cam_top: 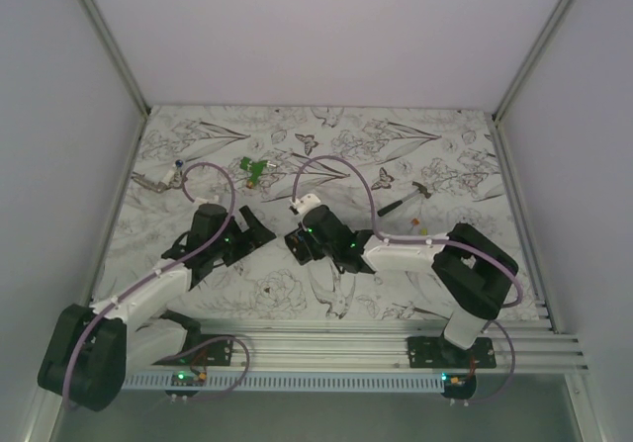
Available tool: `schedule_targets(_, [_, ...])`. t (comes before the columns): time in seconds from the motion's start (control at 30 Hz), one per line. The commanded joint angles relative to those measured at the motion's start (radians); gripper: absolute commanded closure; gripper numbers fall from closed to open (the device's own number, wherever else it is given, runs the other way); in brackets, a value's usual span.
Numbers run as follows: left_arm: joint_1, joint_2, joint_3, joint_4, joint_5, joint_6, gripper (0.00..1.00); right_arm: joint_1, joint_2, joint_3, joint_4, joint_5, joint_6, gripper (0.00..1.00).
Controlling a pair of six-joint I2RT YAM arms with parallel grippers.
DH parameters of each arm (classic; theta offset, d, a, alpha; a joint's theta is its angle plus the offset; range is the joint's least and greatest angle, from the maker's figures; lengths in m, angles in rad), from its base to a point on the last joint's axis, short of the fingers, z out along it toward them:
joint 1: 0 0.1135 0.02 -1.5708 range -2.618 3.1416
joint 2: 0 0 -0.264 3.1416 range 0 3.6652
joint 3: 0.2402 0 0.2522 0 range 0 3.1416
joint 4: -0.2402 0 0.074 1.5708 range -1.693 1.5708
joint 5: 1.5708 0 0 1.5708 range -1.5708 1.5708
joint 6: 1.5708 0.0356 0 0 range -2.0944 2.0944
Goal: Snap on the fuse box
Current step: Install the fuse at the fuse box base.
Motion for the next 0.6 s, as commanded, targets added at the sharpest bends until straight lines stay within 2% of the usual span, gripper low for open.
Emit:
schedule_targets(0.0, [0.008,-0.037,-0.013,-0.029,-0.001,0.002,0.0,0.01,0.023,-0.069,-0.154,0.057,-0.037,1.0])
schedule_targets(0.33, [0.009,-0.127,0.0,-0.124,-0.027,0.033,0.0,0.01,0.004,-0.056,-0.154,0.071,-0.043,1.0])
schedule_targets(0.57, [0.009,-0.124,0.002,-0.134,-0.023,0.041,0.0,0.01,0.04,-0.04,-0.171,0.073,-0.035,1.0])
